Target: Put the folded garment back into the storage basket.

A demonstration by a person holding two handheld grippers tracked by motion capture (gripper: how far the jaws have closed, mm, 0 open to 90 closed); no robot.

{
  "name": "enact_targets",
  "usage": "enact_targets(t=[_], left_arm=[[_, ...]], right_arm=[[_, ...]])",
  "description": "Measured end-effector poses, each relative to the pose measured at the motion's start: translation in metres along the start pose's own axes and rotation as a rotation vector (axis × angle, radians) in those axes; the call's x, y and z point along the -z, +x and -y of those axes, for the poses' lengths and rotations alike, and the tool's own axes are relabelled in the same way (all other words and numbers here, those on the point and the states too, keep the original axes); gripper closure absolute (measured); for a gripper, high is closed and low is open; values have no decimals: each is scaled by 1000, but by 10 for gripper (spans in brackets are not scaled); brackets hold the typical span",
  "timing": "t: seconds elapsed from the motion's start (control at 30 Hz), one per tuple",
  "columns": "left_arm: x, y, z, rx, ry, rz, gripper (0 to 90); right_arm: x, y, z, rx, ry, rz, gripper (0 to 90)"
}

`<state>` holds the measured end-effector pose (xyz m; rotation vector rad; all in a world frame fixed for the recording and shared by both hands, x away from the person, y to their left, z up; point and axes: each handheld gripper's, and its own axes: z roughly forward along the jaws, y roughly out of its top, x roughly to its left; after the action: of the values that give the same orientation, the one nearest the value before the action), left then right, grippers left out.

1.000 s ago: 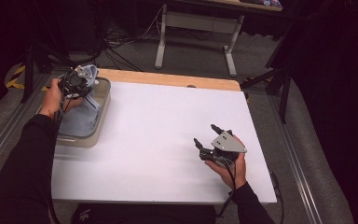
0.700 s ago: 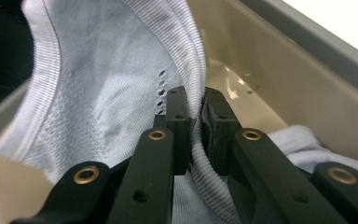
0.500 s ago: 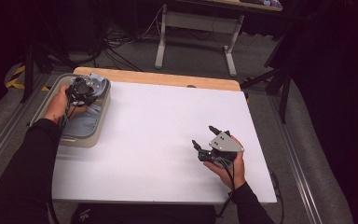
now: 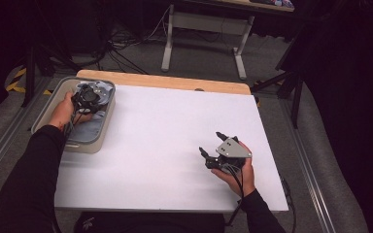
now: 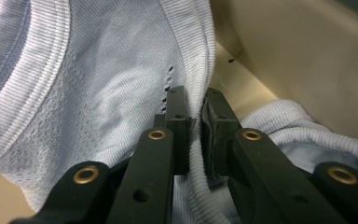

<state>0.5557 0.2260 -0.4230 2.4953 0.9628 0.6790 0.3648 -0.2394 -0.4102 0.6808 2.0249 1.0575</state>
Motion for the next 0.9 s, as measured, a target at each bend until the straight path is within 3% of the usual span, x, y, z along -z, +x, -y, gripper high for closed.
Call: enact_targets(t=[0.3,0.4,0.53,0.57,0.7,0.9], left_arm=[[4,0,0,17,-32,-23,797],[8,1,0,53,-73,-31,689],[13,2,1,69,-103,-15,675],[17,5,2,92,-143,-4,645],[25,7,3,113,-186,-2,601],[40,16,9,171,-260,-11,579]], right_arm=[[0,-1,1,-6,-4,12,237],[0,0,0,-6,-3,11,237],[2,-1,0,-18,-24,29,239],[2,-2,0,-19,-27,34,239],[3,-3,0,-29,-34,37,242],[9,-6,0,-58,-98,63,264]])
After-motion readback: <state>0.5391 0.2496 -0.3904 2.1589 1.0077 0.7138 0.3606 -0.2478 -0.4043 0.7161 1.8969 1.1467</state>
